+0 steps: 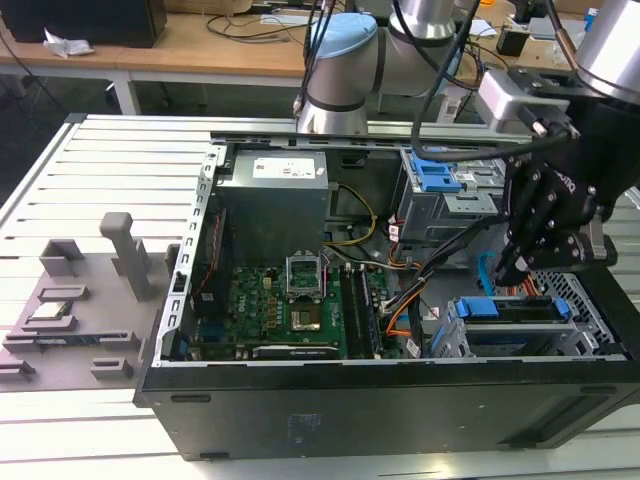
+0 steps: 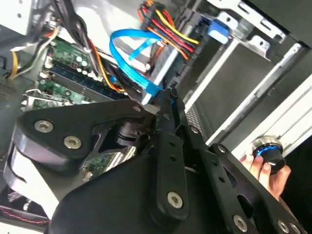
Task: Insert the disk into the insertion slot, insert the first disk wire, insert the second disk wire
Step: 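Insert the second disk wire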
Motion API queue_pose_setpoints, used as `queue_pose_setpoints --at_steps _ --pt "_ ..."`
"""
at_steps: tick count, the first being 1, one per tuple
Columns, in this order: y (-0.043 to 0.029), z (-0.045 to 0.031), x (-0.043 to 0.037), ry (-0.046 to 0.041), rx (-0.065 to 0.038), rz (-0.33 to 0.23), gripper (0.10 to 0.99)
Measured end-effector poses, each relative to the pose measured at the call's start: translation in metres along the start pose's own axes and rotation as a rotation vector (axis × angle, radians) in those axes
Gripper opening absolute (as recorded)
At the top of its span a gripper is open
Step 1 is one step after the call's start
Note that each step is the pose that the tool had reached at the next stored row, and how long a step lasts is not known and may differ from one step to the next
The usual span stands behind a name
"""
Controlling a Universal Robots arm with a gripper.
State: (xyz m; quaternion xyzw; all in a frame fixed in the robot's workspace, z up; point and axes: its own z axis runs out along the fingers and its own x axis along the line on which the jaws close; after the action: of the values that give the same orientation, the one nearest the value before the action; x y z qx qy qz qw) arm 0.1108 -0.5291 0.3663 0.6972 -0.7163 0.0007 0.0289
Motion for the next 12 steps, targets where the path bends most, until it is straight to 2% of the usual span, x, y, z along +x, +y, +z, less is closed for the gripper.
queue_pose_setpoints --at_steps 5,12 --pt "-0.0047 0.0108 0.0014 0.0 0.0 0.0 0.161" --pt "-0.0174 0.017 0.0004 -0.0002 0.0 0.0 0.161"
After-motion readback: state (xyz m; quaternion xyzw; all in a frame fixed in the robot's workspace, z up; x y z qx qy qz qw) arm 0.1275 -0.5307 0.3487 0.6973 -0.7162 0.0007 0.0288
